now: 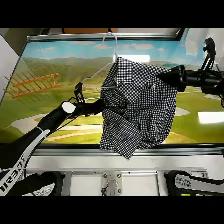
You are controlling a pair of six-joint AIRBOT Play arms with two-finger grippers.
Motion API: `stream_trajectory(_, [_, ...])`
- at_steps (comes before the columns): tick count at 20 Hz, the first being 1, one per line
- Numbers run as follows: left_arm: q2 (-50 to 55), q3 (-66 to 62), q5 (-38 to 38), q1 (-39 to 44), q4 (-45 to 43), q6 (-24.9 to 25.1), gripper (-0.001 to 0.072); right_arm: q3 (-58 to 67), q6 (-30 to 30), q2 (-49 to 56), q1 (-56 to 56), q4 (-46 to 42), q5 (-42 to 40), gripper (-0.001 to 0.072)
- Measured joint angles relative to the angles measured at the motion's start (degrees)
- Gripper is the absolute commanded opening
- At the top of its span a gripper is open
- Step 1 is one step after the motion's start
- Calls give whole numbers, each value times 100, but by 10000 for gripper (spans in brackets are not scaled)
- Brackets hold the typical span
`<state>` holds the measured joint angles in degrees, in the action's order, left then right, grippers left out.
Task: Fold the clothes and pants, and hang the long-sleeved shirts on hangers.
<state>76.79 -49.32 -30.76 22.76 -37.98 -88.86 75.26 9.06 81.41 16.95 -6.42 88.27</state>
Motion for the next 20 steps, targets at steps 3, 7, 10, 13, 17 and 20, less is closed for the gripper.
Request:
stream_trajectory(3, [-269,160,-177,-173,-118,109,16,0,0,-144,0,-2,-35,14])
stream_trajectory(7, [-1069,636,-560,-675,-669,177,16,0,184,-391,-20,-28,-59,15])
stream_trajectory(10, [-1650,916,-894,-1154,-885,490,16,0,459,-531,-151,-260,-70,14])
stream_trajectory(13, [-2057,1021,-1097,-1759,-1062,787,17,0,625,-625,-376,-442,-68,14])
stream_trajectory(17, [-2376,1064,-1436,-2559,-1259,946,579,0,704,-669,-564,-546,-133,14])
stream_trajectory(20, [-2605,1075,-1582,-2754,-1285,922,578,0,728,-680,-608,-562,-234,15])
